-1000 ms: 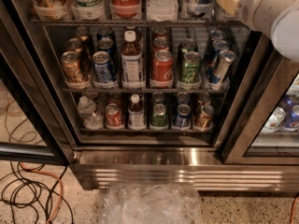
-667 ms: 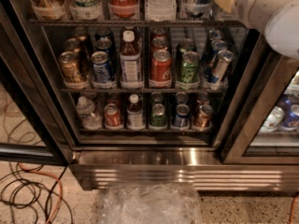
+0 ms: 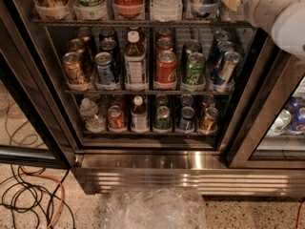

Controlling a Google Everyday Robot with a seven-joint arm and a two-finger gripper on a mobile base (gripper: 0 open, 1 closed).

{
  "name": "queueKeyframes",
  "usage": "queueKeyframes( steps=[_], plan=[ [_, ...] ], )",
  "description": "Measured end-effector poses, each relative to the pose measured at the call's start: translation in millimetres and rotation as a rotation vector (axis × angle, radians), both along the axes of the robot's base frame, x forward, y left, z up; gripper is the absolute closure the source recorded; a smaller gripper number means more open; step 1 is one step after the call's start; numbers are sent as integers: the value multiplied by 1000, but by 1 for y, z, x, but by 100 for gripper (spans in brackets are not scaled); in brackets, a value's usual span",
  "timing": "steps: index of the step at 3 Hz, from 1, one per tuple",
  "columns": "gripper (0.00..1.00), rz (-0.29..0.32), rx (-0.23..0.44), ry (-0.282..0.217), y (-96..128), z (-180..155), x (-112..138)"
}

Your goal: Pick 7up can from top shelf of fridge

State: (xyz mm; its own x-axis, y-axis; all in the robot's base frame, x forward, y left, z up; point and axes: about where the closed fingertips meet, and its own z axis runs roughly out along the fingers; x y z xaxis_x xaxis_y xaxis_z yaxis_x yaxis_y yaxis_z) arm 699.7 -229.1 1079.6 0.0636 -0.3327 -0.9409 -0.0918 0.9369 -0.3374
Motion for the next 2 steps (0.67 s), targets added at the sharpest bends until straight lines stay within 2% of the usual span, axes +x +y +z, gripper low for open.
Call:
queueKeyframes(
  steps=[2],
  plan=[
    [100,8,5,16,3,10,13]
  ],
)
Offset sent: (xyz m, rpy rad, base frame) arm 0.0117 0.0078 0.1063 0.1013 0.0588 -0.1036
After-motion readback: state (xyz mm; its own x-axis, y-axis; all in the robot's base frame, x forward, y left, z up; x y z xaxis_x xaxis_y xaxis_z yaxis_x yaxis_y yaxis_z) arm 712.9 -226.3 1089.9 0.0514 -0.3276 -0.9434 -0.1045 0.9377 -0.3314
